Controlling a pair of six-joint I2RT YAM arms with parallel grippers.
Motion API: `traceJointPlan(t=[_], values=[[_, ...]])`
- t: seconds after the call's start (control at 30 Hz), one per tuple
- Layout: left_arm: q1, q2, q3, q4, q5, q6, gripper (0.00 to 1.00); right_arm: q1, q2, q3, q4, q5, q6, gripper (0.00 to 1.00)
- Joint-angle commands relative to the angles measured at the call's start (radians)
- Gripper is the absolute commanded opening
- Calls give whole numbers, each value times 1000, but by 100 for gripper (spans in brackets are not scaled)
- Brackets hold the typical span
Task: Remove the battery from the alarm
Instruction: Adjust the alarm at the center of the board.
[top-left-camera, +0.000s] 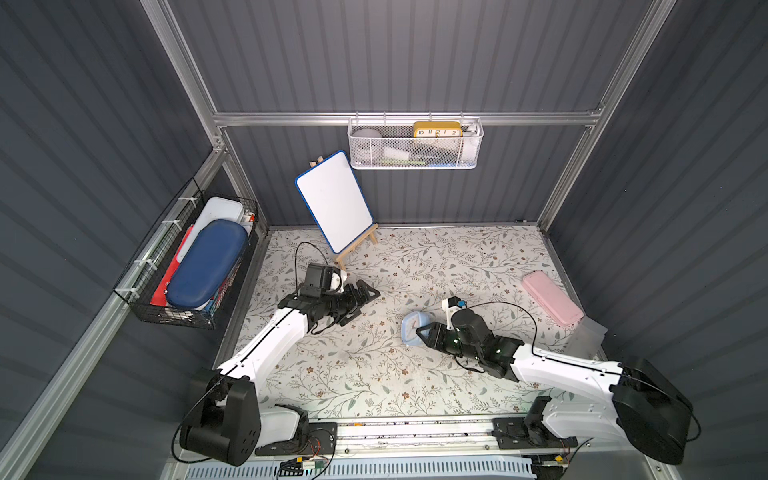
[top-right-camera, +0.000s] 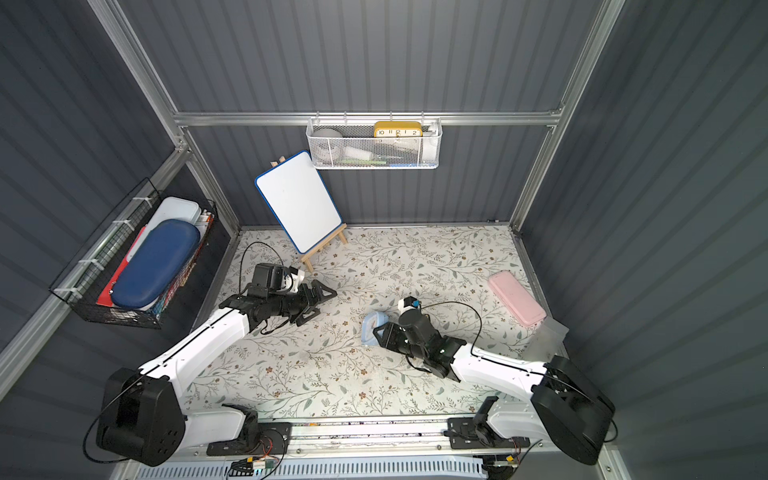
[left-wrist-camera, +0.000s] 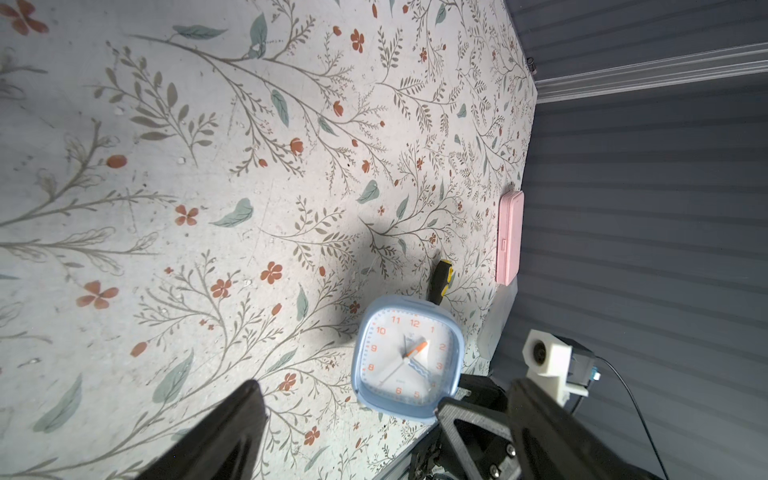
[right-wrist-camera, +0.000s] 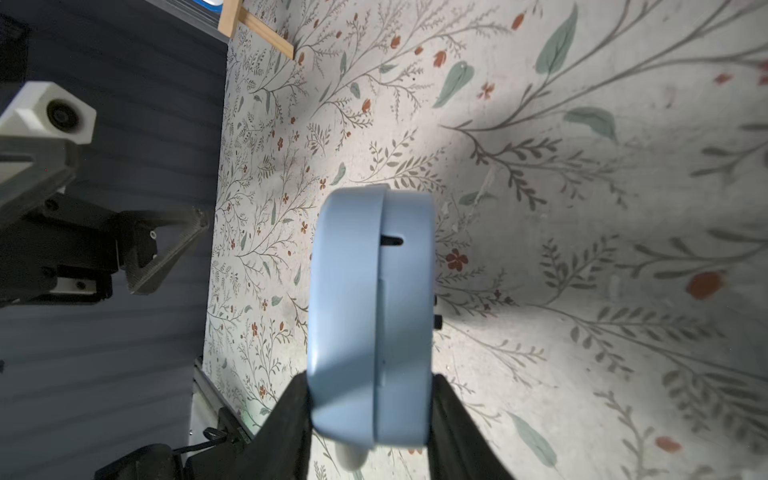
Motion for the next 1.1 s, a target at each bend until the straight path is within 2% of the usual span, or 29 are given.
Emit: traceJointPlan(t=[0.0, 0.27, 0.5, 0.63, 0.67, 0.7, 0.83, 1.07], values=[[-1, -20, -40, 41, 42, 22, 94, -18, 29, -33, 256, -48, 127, 13], [-1, -14, -94, 75, 51, 24, 94, -56, 144, -120, 433, -118, 213, 13], [-1, 32, -142, 156, 85, 11, 93, -89, 183, -175, 459, -160, 211, 15], [-1, 43, -145, 186, 85, 8, 93, -126, 169, -184, 332, -160, 203, 22], [-1, 45, -145, 189, 115, 8, 93, -131, 160, -184, 302, -160, 192, 25], [-1, 45, -146, 195, 119, 8, 93, -140, 149, -179, 266, -200, 187, 27], [-1, 55, -146, 219, 142, 11, 93, -158, 87, -128, 51, -180, 139, 31], [-7, 97, -153, 299, 194, 5, 93, -198, 151, -123, 68, -254, 120, 37]])
